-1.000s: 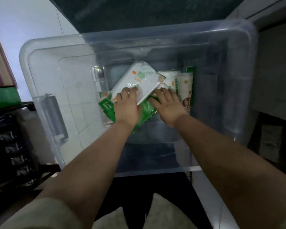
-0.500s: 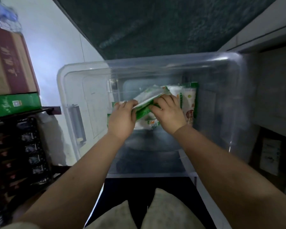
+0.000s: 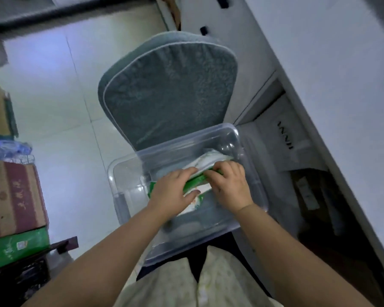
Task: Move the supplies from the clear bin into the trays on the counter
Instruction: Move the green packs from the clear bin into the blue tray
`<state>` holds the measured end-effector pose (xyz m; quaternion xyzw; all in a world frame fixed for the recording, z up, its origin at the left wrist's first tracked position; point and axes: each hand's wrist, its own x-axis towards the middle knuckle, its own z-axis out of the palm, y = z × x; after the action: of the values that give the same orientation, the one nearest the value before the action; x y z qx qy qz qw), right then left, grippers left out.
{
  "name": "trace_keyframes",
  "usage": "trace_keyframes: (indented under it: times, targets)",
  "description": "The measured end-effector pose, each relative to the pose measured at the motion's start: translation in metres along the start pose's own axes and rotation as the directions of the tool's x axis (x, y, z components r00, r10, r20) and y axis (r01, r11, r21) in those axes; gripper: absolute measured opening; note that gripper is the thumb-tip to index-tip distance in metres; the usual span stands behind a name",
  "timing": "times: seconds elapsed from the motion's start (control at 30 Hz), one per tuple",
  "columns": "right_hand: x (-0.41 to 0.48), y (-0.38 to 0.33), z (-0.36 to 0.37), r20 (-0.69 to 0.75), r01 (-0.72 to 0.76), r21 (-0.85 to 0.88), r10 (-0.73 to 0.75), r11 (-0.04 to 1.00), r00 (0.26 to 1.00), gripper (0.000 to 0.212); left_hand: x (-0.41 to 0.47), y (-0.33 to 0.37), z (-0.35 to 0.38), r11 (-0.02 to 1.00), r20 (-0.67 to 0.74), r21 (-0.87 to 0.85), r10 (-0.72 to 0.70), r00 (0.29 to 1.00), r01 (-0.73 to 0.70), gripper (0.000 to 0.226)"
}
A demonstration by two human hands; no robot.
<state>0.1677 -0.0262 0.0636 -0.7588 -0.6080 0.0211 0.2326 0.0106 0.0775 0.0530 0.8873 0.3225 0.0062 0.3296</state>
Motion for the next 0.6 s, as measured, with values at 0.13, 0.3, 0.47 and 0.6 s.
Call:
trace_keyframes:
  times: [0.13,0.3,0.47,0.6]
  targets:
    - [-0.030,-0.020,-0.042,-0.121,-0.130,-0.072,0.121,0.989,0.985,0.024,-0.010,0.033,-0.012,0.983,-0.064,0.075,0.171,0.983,-0.166,0.040]
    - [-0.076,-0.032,-0.106,-0.325,-0.271,-0.187,0.201,0.944,0.924,0.014,-0.014,0.097,-0.029,0.891,-0.049,0.151,0.439,0.897,-0.428,0.041]
    - [-0.148,-0.040,-0.182,-0.473,-0.416,-0.299,0.246,0.859,0.846,0.020,-0.033,0.184,-0.037,0.732,-0.039,0.201,0.670,0.741,-0.651,0.040]
    - [-0.222,-0.051,-0.239,-0.562,-0.515,-0.311,0.283,0.799,0.777,0.029,-0.065,0.255,-0.030,0.552,-0.013,0.271,0.821,0.570,-0.789,0.039]
